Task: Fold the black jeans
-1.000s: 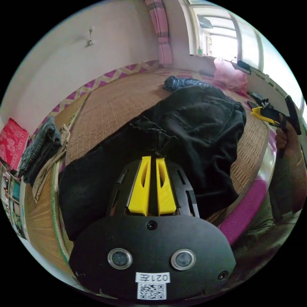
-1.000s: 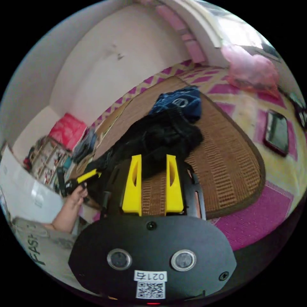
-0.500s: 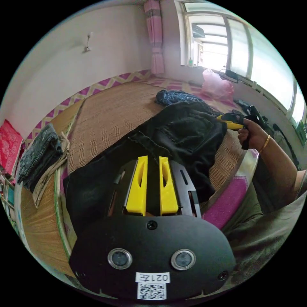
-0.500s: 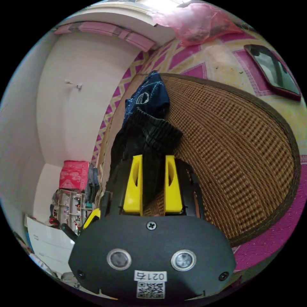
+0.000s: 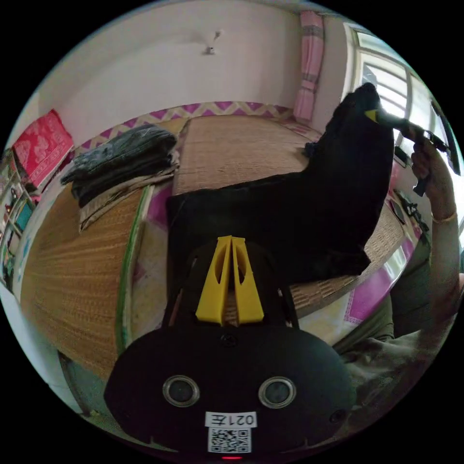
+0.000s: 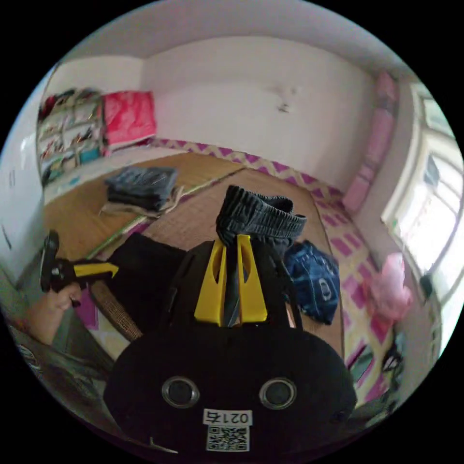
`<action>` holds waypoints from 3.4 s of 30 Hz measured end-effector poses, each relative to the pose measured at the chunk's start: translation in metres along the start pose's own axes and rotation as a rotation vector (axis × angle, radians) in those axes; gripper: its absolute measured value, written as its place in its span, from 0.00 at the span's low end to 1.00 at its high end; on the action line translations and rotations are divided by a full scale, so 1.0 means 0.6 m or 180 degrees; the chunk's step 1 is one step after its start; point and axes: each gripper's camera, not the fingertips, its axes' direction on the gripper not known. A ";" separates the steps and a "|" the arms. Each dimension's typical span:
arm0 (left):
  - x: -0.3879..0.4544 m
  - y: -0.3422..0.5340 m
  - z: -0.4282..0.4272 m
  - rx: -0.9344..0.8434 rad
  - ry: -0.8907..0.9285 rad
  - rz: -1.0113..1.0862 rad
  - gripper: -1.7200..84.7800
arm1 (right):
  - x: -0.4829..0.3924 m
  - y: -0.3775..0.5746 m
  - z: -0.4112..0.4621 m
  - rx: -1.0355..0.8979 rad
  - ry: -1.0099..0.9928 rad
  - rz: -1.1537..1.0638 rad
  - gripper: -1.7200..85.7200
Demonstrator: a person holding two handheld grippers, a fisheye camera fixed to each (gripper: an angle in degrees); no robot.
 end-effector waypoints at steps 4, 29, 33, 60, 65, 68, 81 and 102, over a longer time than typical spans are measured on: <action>-0.071 0.036 -0.013 -0.0060 -0.0186 -0.0225 0.01 | -0.269 -0.043 0.097 -0.0146 -0.0132 -0.0969 0.04; -0.182 0.013 -0.025 -0.0023 -0.0394 -0.0336 0.01 | -0.344 -0.057 0.225 -0.0606 -0.1394 -0.0459 0.11; -0.194 -0.009 -0.028 0.0060 -0.0419 -0.0253 0.02 | -0.372 -0.023 0.301 -0.0792 -0.1395 -0.0372 0.03; -0.372 -0.136 -0.012 0.0128 0.0292 0.0194 0.01 | -0.011 0.104 0.293 -0.0414 -0.1804 0.0599 0.01; -0.451 -0.097 0.060 -0.0231 0.0364 -0.0105 0.01 | 0.023 0.126 0.325 -0.0509 -0.1694 0.0570 0.01; -0.494 -0.079 0.075 -0.0116 0.0605 -0.0333 0.02 | 0.030 0.148 0.370 -0.0789 -0.1713 0.0476 0.02; -0.642 -0.124 0.097 -0.0442 0.1057 -0.0556 0.16 | 0.306 0.235 0.531 -0.0859 -0.2464 0.2176 0.17; -0.723 -0.164 0.104 -0.0721 0.1283 -0.0684 0.12 | 0.386 0.239 0.706 -0.1268 -0.3383 0.2375 0.14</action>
